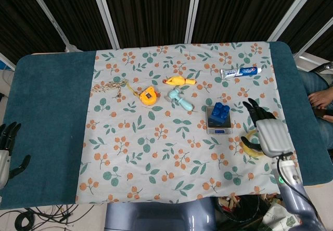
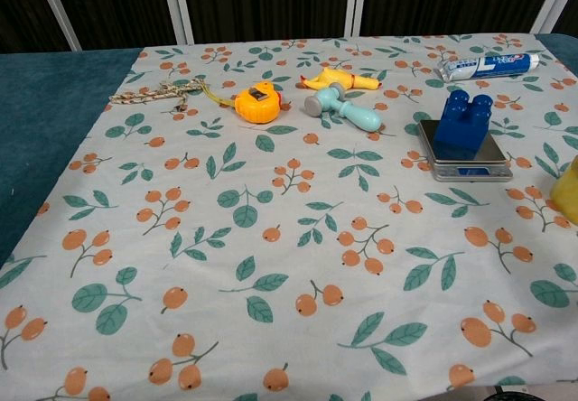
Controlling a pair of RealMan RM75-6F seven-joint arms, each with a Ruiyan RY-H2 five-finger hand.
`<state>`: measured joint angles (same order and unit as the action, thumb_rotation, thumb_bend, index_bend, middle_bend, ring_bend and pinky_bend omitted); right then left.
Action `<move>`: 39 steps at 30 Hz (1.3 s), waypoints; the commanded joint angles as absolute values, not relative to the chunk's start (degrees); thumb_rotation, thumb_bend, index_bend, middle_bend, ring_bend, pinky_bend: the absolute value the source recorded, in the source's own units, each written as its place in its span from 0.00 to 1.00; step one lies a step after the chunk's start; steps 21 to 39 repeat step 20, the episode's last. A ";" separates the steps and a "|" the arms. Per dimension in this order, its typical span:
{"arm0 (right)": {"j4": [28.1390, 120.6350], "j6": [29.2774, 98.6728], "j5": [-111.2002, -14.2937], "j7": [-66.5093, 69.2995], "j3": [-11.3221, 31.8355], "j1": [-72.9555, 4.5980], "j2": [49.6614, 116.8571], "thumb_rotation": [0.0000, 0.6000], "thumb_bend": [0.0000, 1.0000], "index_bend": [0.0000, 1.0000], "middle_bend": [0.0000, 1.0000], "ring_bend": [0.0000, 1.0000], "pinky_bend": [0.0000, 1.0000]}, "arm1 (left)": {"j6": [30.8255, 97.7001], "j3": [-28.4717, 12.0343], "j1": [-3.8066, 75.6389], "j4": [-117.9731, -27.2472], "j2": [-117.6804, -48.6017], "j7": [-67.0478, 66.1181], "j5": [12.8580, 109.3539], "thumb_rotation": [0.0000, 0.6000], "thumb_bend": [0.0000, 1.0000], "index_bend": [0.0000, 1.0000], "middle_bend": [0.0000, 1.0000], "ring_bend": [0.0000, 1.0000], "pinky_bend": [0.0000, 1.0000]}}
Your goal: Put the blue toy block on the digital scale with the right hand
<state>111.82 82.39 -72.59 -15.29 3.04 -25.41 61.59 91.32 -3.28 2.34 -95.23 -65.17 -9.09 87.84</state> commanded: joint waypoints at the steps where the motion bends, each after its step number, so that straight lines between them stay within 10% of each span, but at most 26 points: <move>1: 105.97 97.64 -88.98 -13.54 -5.77 -12.32 67.27 1.00 0.15 0.02 0.00 0.16 0.26 | 90.61 -2.94 2.29 -96.06 -64.92 -8.96 87.41 1.00 0.29 0.04 0.06 0.01 0.03; 39: 93.78 95.79 -91.37 -10.80 -5.38 -7.40 72.77 1.00 0.15 0.02 0.00 0.16 0.24 | 90.09 -0.74 1.59 -99.89 -64.38 -13.09 89.51 1.00 0.29 0.04 0.06 0.01 0.03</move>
